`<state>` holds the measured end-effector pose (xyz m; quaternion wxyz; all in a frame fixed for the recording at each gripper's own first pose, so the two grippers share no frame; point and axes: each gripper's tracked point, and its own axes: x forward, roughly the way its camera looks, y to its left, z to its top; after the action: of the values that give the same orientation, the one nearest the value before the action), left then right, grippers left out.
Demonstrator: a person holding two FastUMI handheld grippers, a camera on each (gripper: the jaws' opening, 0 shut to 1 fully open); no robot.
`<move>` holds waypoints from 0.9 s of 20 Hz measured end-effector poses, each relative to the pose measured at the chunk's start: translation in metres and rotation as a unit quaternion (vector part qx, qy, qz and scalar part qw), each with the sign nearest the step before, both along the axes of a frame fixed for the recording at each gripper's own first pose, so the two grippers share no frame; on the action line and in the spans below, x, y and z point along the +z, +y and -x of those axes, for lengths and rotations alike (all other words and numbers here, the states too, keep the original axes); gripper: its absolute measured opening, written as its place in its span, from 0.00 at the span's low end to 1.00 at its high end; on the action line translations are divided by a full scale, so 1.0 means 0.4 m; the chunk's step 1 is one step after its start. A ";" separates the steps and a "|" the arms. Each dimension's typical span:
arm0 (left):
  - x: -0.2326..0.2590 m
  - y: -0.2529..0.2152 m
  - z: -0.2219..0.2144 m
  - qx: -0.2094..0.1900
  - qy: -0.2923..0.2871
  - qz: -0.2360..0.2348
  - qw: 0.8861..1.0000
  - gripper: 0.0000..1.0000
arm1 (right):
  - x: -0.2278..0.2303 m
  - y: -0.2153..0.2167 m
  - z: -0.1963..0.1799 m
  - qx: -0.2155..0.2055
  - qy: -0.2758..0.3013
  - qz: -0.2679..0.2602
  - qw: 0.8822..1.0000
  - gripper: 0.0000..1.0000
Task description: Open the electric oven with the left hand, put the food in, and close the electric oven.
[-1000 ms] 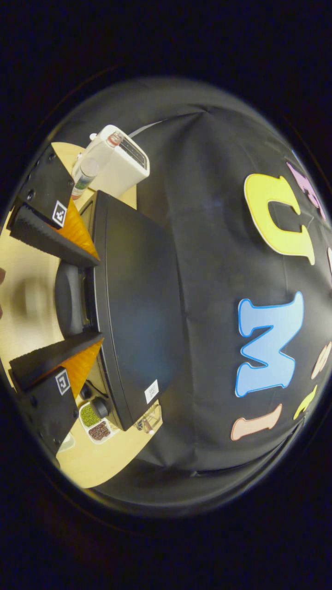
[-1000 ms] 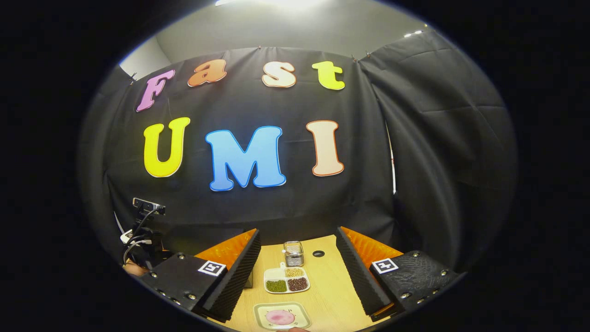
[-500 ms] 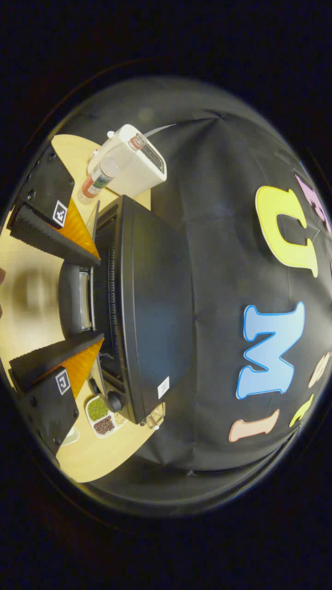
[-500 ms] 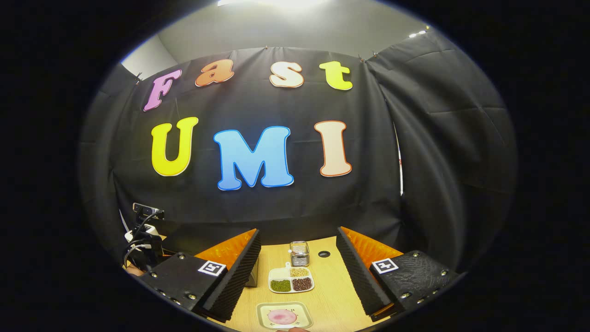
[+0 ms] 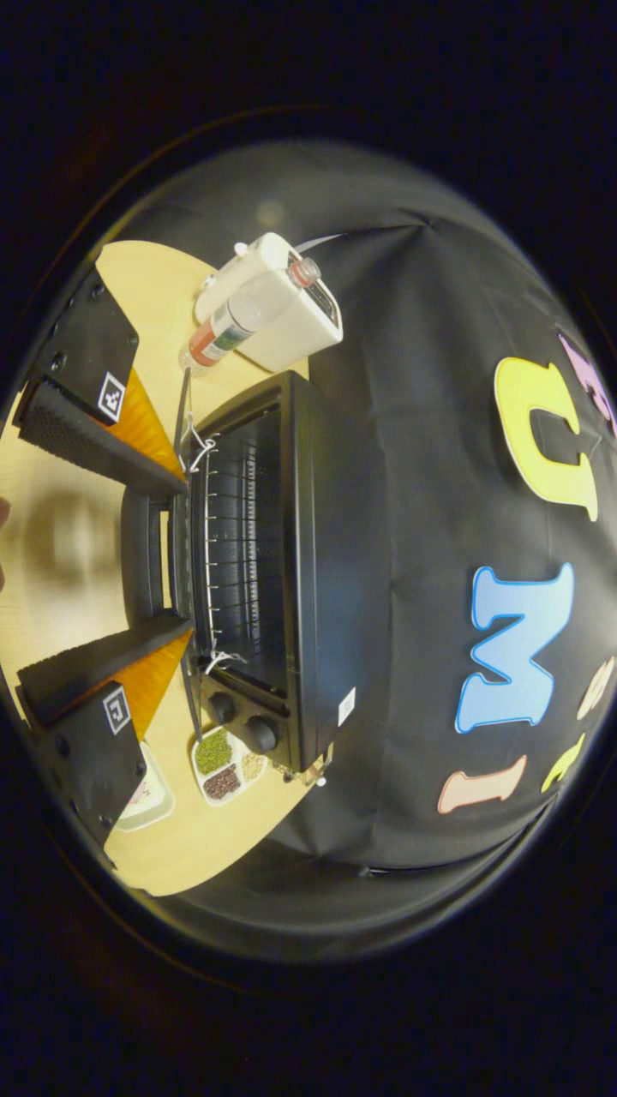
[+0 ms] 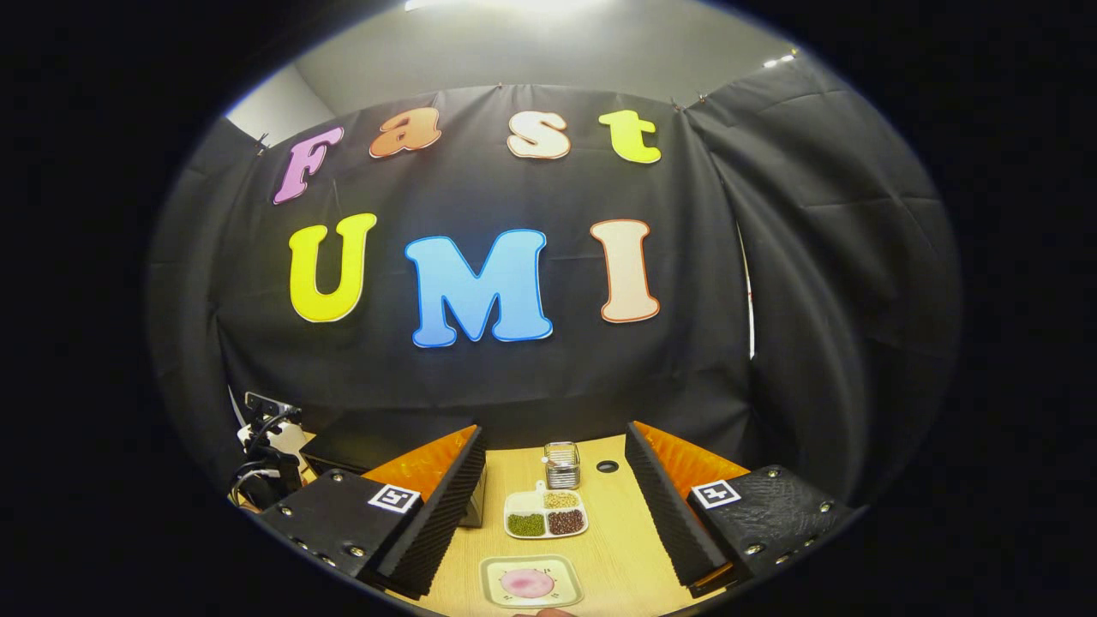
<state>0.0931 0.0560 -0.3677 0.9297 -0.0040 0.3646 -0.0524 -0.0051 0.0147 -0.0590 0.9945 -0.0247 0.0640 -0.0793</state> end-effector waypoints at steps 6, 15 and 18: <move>-0.050 -0.002 0.065 -0.014 0.017 -0.011 1.000 0.96 | -0.019 -0.002 0.008 -0.004 0.009 0.002 1.000 0.99; -0.152 -0.006 0.150 -0.016 0.061 -0.010 0.998 0.96 | -0.080 0.004 0.001 0.000 0.052 -0.012 0.999 0.99; -0.192 -0.010 0.170 -0.017 0.076 -0.005 0.997 0.96 | -0.105 0.002 -0.002 0.000 0.068 -0.021 0.997 0.99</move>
<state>0.0251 0.0520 -0.4443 0.8981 0.0033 0.4348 -0.0662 -0.0045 0.0154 -0.1009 0.9882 -0.0089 0.1327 -0.0759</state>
